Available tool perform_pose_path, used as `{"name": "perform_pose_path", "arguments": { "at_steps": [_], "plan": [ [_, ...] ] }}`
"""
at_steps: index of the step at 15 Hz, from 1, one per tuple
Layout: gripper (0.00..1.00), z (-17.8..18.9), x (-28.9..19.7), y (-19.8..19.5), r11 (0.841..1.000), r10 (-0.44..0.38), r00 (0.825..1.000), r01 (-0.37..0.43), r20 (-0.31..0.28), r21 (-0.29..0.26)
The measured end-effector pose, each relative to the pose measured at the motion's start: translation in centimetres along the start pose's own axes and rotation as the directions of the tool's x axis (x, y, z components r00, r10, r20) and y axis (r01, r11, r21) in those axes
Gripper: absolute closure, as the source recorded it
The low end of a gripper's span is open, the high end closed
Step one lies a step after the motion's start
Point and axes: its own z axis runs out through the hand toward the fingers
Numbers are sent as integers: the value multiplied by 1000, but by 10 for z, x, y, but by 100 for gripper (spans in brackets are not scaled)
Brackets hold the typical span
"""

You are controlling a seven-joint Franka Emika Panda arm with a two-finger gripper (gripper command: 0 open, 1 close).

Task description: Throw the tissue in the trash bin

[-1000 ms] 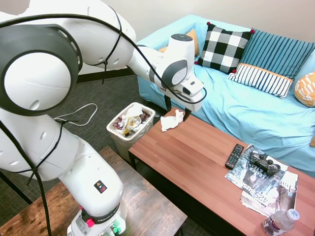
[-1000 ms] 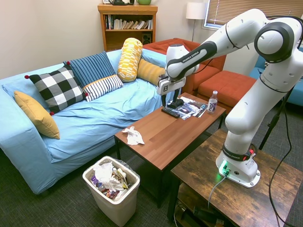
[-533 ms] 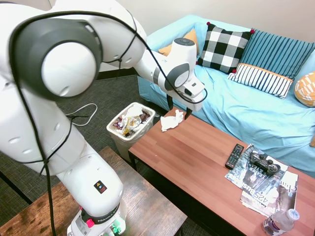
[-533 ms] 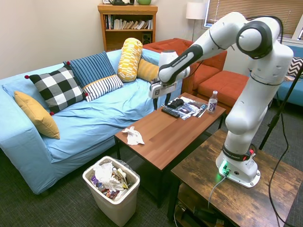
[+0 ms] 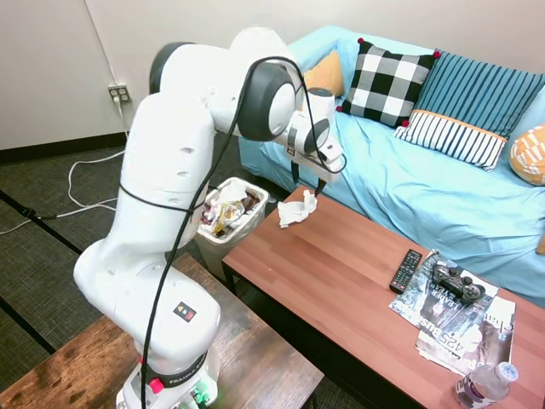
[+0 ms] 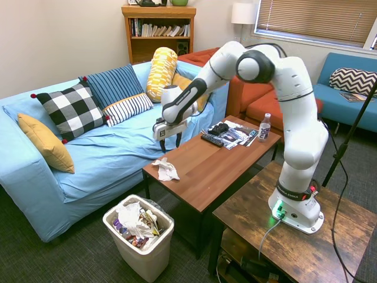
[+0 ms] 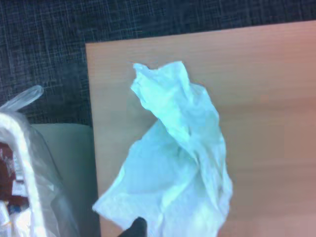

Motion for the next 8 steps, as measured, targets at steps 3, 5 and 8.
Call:
{"name": "perform_pose_path", "arguments": {
  "at_steps": [3,5,8],
  "plan": [
    [0,50,15,-28,999,10,1000,-9,3,-53],
    [0,71,22,-37,997,13,1000,-13,7,-70],
    [100,91,25,-40,996,22,1000,-20,20,-83]
  ]
}}
